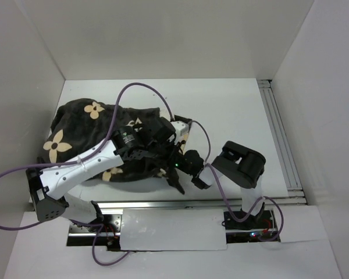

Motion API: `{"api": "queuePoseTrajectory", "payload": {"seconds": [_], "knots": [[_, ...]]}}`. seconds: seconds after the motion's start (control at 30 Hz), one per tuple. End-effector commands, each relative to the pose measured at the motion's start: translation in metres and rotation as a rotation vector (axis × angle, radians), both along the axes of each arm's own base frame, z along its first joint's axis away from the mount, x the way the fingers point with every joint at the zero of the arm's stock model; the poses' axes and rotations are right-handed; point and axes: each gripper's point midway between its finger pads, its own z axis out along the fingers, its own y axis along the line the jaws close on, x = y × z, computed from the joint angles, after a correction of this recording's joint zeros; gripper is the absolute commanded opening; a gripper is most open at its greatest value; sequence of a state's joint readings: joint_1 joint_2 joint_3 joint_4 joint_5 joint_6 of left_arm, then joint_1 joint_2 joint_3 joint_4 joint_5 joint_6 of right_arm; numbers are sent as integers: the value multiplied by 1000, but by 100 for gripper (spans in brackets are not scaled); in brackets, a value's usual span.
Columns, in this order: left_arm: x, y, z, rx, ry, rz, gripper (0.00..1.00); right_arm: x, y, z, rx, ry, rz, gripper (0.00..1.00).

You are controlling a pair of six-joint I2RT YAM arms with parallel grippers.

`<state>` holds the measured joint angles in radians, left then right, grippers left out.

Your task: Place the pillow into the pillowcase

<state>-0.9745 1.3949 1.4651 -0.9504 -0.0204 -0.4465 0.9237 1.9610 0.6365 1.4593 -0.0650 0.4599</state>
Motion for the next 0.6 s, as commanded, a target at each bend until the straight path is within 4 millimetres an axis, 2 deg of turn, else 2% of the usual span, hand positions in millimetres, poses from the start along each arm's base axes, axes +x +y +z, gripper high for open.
{"api": "queuePoseTrajectory", "payload": {"seconds": [0.0, 0.03, 0.07, 0.1, 0.17, 0.2, 0.27, 0.33, 0.4, 0.43, 0.47, 0.5, 0.53, 0.57], "knots": [[-1, -51, 50, -231, -71, -86, 43, -27, -29, -47, -180, 103, 20, 30], [2, -52, 49, -219, -73, -77, 60, -31, -35, -49, -208, 112, 20, 37], [4, -48, 47, -208, -67, -68, 66, -35, -41, -51, -228, 128, 20, 56], [13, -48, 52, -209, -89, -56, 75, -39, -54, -53, -285, 133, 13, 62], [20, -43, 54, -201, -102, -30, 96, -42, -65, -53, -343, 141, -2, 78], [31, -38, 62, -204, -139, -3, 100, -46, -75, -51, -398, 144, -9, 90], [46, -30, 65, -189, -176, 42, 100, -49, -89, -48, -446, 147, -32, 93], [74, -14, 70, -179, -203, 150, 100, -48, -106, -35, -470, 149, -78, 94], [102, 4, 63, -152, -193, 265, 100, -42, -128, -22, -475, 166, -174, 94], [119, 6, 51, -113, -191, 324, 100, -36, -139, -20, -474, 188, -234, 96], [131, 8, 44, -87, -194, 352, 100, -25, -152, -13, -466, 200, -326, 96], [143, 7, 45, -80, -204, 374, 100, -25, -164, -11, -471, 219, -364, 96], [152, 11, 35, -31, -193, 382, 100, -16, -171, -2, -450, 229, -398, 96], [174, 11, 8, 91, -167, 404, 100, -5, -184, 9, -434, 257, -451, 95]]}}
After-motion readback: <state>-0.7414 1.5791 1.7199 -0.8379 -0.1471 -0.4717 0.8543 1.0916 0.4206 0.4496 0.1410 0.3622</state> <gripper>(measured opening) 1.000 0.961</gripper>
